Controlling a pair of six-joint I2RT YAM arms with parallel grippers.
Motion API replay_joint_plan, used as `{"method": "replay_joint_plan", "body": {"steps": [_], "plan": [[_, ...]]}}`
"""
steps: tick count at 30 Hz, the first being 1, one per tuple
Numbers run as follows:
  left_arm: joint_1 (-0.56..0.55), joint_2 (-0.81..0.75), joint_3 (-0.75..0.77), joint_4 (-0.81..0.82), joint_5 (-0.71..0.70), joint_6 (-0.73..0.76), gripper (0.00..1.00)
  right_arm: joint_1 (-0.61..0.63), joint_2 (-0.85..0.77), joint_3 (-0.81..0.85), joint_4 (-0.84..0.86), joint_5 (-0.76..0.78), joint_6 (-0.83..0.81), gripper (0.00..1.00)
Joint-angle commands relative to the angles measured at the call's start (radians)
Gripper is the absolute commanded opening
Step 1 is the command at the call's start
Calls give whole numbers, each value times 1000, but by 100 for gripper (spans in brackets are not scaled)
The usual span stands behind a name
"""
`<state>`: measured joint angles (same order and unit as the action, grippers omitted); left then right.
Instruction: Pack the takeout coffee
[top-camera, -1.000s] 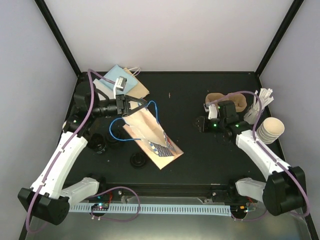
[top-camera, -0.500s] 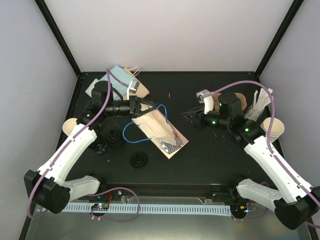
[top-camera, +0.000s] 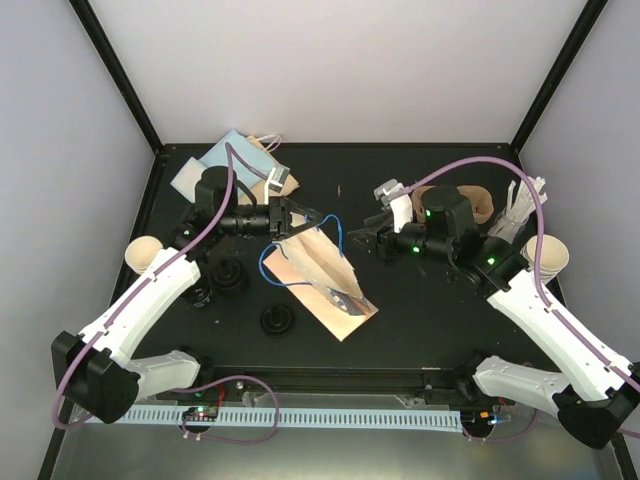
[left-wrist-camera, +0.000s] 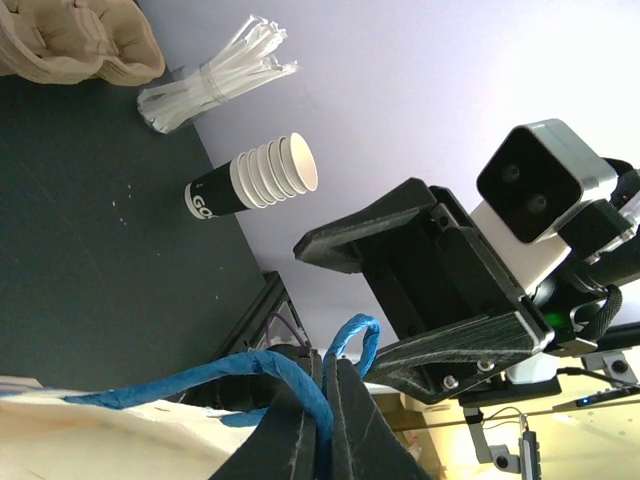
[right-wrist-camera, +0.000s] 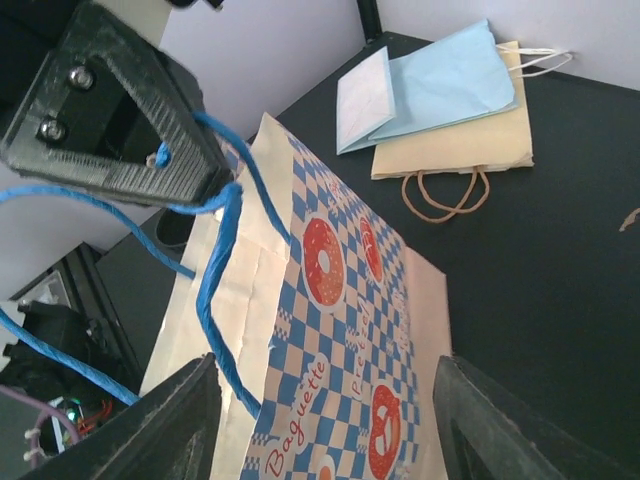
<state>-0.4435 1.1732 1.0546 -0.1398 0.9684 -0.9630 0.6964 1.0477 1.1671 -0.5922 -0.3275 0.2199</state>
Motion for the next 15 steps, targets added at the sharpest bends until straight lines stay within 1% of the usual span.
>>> {"method": "replay_joint_plan", "body": {"steps": [1,4,7,9,15], "plan": [[-13,-1,4,55,-13,-11,2,7,0,36,-1,63,-16,63],[-15,1,5,56,-13,-12,2,7,-15,21,29,85,-21,65],[-16,2,4,58,-12,-11,2,7,-32,18,34,87,-49,72],[-18,4,2,57,-13,-11,2,7,-29,31,15,69,-79,74],[-26,14,2,69,-13,-14,1,13,14,78,-49,21,-121,75]]}}
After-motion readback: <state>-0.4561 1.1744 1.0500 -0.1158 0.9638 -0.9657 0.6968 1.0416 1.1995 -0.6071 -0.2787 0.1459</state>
